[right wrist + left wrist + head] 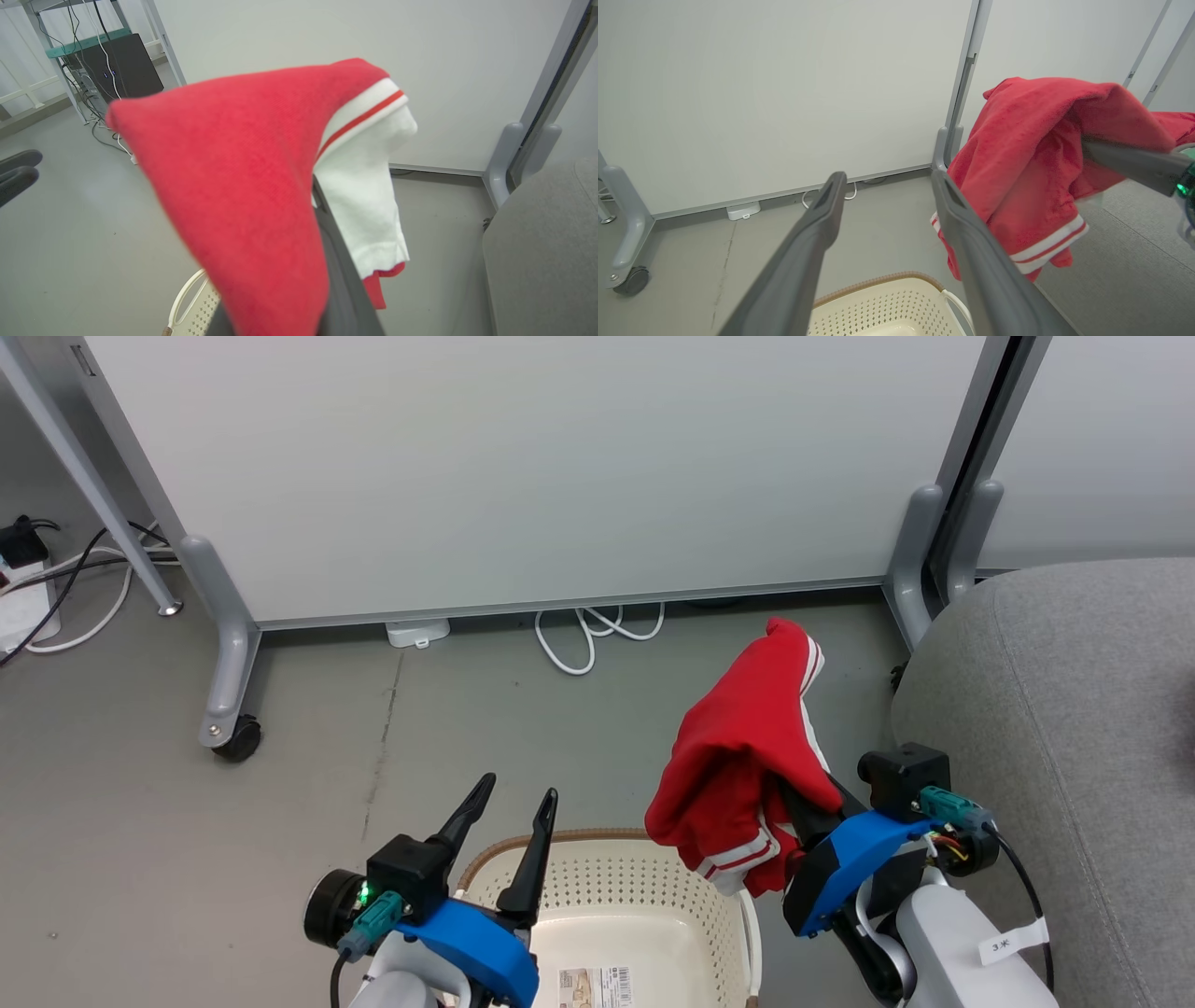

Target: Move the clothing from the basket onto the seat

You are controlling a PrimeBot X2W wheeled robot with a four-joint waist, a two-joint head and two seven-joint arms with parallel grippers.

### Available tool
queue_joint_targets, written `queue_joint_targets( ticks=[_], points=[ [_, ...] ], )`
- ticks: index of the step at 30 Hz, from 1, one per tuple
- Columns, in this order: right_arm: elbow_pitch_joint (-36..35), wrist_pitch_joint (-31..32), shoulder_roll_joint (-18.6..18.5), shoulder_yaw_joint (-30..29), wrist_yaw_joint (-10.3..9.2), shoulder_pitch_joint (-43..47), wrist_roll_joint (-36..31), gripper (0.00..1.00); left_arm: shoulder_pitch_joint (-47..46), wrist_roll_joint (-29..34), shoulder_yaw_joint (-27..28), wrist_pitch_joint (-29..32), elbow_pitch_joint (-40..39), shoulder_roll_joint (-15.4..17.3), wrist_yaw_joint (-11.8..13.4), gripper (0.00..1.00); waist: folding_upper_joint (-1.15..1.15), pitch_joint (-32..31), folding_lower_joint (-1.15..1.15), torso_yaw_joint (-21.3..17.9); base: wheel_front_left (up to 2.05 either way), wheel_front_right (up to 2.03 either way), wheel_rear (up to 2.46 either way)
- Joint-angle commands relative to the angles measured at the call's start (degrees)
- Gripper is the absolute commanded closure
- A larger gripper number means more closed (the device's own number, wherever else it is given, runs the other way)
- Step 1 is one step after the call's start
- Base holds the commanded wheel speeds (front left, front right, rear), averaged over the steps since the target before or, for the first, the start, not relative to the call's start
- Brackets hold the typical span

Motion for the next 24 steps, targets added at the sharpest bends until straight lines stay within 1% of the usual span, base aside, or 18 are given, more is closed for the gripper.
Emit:
queue_joint_targets(
  ticks=[1,10,15,24],
  points=[
    [-0.63,0.13,-0.08,-0.24,0.01,0.43,-0.39,1.00,0.88,0.72,1.02,-0.17,-0.38,-0.07,-0.33,0.00,0.00,0.08,0.00,-0.03,0.00,0.00,0.00],
    [-1.62,0.73,-0.08,-0.95,0.01,0.93,-0.59,1.00,2.40,3.62,4.62,-0.17,-0.84,-0.98,-0.93,0.00,0.00,0.52,0.00,-0.32,0.00,0.00,0.00],
    [-1.90,0.83,-0.08,-1.10,0.01,0.93,-0.56,1.00,2.58,4.16,4.83,-0.17,-0.85,-1.62,-0.86,0.00,0.00,0.60,0.00,-0.66,0.00,0.00,0.00],
    [-2.12,0.81,-0.08,-1.47,0.01,1.24,-0.61,1.00,1.67,3.67,4.24,-0.17,-0.54,-1.72,-0.89,0.00,0.00,0.71,0.00,-1.49,0.00,0.00,0.00]
  ],
)
